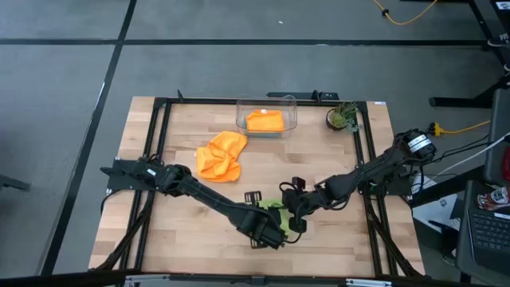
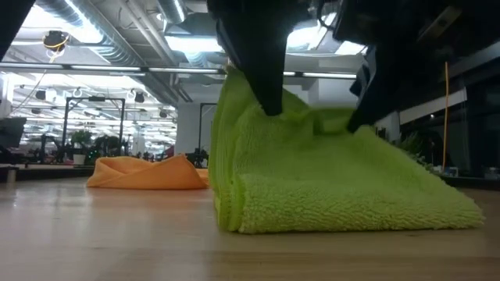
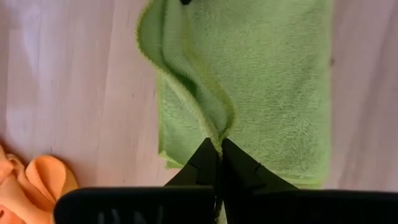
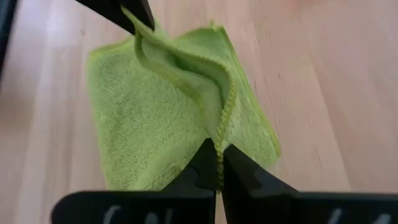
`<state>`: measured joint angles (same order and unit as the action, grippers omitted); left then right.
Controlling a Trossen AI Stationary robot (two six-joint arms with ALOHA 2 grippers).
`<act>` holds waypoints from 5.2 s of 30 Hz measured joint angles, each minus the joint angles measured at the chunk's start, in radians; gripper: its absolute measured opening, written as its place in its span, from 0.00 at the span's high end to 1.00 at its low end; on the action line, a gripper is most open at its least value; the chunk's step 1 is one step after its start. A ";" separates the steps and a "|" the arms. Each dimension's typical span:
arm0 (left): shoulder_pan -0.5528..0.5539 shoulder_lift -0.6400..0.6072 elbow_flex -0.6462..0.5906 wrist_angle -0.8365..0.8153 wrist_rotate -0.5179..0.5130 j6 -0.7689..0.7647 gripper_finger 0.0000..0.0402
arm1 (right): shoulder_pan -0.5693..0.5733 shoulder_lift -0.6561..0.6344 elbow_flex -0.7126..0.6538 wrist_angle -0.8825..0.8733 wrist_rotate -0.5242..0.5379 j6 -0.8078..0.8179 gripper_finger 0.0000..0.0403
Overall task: Fold microfiber towels
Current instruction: Fold the green microfiber cloth
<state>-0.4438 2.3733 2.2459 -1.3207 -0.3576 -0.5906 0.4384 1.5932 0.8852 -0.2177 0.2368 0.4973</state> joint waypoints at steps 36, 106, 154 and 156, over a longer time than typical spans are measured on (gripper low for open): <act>0.003 -0.039 -0.024 -0.250 -0.028 -0.393 0.70 | -0.111 -0.070 0.001 -0.074 -0.006 0.010 0.56; -0.187 -0.068 -0.008 -0.189 0.107 -0.348 0.44 | 0.152 -0.031 0.000 0.116 -0.046 0.018 0.34; -0.105 -0.391 -0.793 0.946 -0.041 -0.055 0.44 | 0.200 0.058 -0.008 0.111 -0.019 -0.139 0.34; -0.103 -0.364 -0.794 0.944 -0.020 -0.061 0.44 | 0.200 0.082 -0.008 0.109 -0.019 -0.140 0.34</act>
<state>-0.5465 2.0092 1.4521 -0.3765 -0.3777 -0.6516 0.6388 1.6750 0.8776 -0.1088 0.2180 0.3574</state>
